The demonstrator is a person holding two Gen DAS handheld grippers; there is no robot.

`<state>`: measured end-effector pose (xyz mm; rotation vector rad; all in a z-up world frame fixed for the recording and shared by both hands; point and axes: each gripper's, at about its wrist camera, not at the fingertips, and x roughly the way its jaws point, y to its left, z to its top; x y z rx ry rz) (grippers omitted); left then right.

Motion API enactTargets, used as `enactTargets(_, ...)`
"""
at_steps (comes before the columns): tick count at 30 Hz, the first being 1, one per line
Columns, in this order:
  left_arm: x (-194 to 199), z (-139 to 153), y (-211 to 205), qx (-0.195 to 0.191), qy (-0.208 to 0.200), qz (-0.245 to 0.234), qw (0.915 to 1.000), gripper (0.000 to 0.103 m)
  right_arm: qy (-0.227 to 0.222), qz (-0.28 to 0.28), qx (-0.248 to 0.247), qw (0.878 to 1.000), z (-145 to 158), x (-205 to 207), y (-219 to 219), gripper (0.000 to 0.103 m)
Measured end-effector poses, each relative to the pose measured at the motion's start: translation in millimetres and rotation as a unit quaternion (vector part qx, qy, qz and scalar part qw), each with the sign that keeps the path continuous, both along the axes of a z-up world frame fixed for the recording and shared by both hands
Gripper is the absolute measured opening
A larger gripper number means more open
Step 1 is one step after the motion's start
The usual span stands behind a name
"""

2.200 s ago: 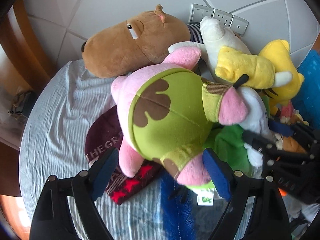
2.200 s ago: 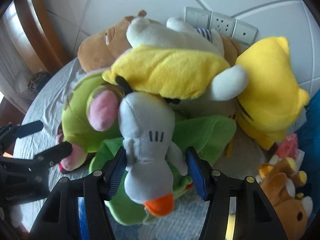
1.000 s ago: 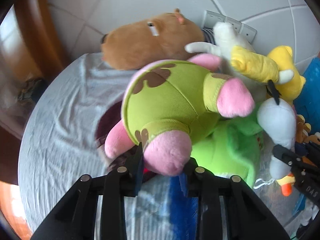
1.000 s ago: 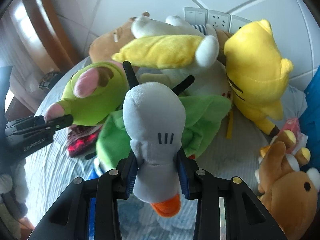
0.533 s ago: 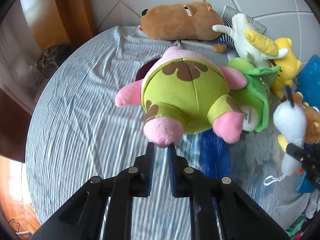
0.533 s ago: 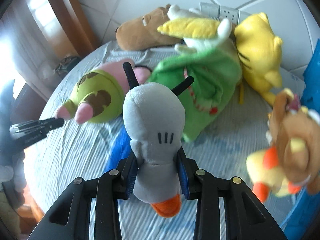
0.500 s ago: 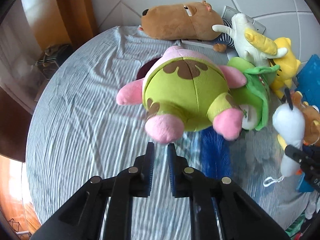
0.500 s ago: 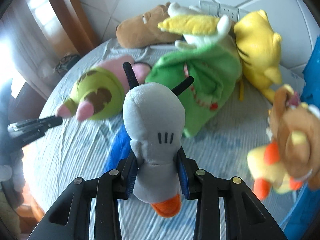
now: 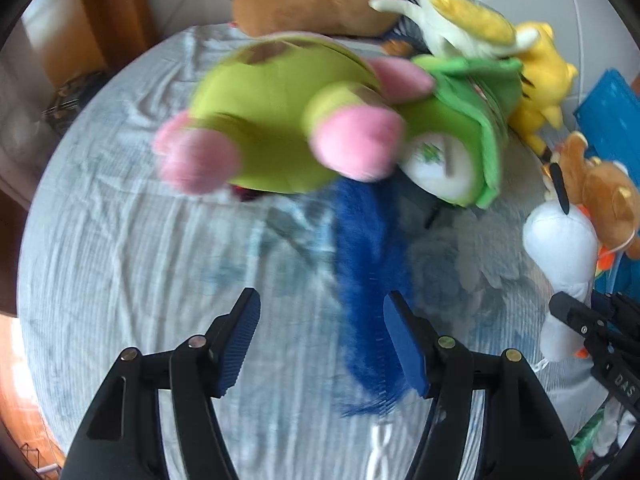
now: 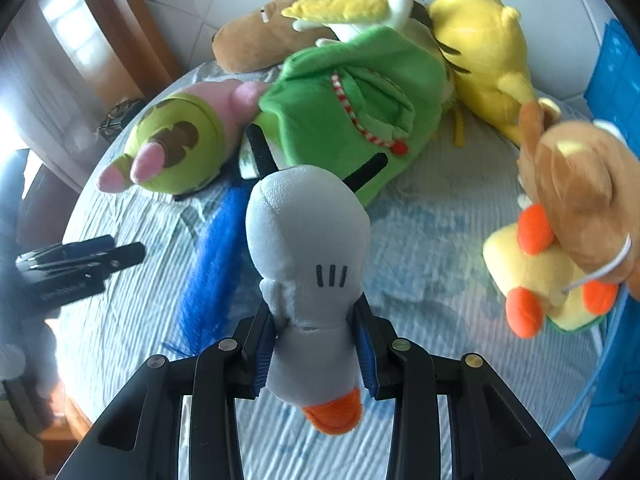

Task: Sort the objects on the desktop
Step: 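Grasp the blue feather duster with the left tool while the right tool holds the duck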

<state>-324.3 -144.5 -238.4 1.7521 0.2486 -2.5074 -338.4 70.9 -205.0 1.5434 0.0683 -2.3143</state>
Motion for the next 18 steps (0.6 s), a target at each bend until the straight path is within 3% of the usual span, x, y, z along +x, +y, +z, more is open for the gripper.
enactTargets(5, -9, -30, 34, 0.002, -0.016, -0.016, 0.9998, 0.064, -0.009, -0.004, 0.000, 1.000, -20, 1, 15, 0.035)
enactTargets(11, -15, -62, 50, -0.022, -0.023, -0.014, 0.9994, 0.063, -0.019, 0.003, -0.003, 1.000, -43, -1, 28, 0.035)
enactTargets(16, -18, -65, 60, -0.038, -0.002, -0.024, 0.9990, 0.063, -0.016, 0.009, -0.002, 1.000, -56, -6, 35, 0.035)
enactTargets(18, -17, -63, 59, -0.037, 0.006, -0.022, 0.9990, 0.058, -0.017, 0.009, -0.001, 1.000, -60, -6, 36, 0.035)
